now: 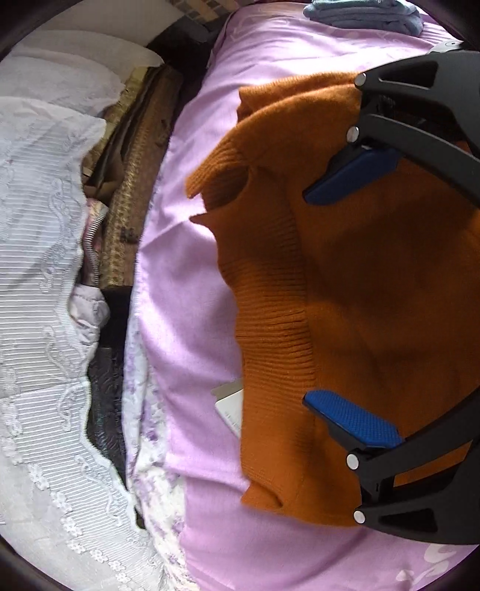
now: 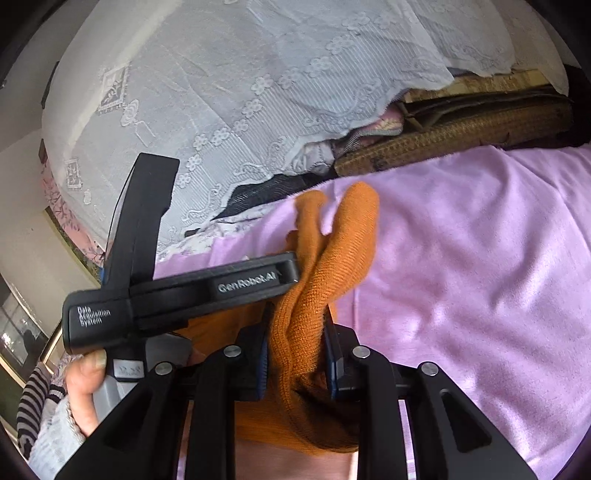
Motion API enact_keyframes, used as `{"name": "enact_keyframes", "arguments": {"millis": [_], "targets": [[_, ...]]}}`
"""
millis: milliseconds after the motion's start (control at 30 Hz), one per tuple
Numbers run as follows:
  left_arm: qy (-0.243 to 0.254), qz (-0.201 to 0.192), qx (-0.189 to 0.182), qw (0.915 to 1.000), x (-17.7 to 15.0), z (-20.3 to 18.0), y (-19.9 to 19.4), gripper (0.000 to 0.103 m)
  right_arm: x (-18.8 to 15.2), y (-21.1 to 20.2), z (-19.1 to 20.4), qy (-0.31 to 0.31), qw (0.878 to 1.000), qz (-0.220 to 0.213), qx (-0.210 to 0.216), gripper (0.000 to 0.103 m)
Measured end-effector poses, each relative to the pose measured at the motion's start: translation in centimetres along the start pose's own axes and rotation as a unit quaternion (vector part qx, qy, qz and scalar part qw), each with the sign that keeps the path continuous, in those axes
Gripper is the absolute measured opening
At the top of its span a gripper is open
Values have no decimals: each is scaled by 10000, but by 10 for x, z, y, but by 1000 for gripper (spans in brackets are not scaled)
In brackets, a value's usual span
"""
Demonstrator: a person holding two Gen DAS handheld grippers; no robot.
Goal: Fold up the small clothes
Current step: 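Fold the held side over the cardigan with the right tool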
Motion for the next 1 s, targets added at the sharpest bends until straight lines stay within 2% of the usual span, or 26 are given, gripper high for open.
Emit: {"name": "enact_keyframes", "arguments": {"millis": [167,267,433,600,700,833,900,933,1000], "targets": [[-47,-199,-67,9998,3,14,-21,97,0,-1,30,-138,9998,29,134,24],[-84,-402,144,9991,3,32,-38,97,0,3,57,-307,9994,45,179,24],[-330,-636,266,9971,-1,79,-68,97,-8,11,103,-676,9973,65,280,24],[-572,-773,433,9944,-16,125,-90,97,-34,33,155,-1095,9931,262,323,24],[-692,-664,638,9933,-33,155,-90,97,-58,58,174,-1277,9902,530,188,24],[-1000,-145,1021,9896,-72,202,-62,97,-110,110,181,-1491,9800,1314,-22,31],[-1171,70,1127,9867,-90,220,-48,97,-127,120,183,-1710,9754,1387,-80,33],[-1286,158,1131,9851,-101,230,-42,97,-131,119,187,-1881,9733,1316,-84,36],[-1467,191,1017,9838,-113,243,-38,97,-136,113,197,-2160,9672,1335,46,56]]}}
Point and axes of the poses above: each gripper's, at about its wrist camera, not at the fingertips, and y roughly the way its jaws point, z to its left, x to its top, the point moved 6 cm from there along y, roughly the way its jaws point, and after that the axes turned 10 degrees about y, right-handed, at the moved point
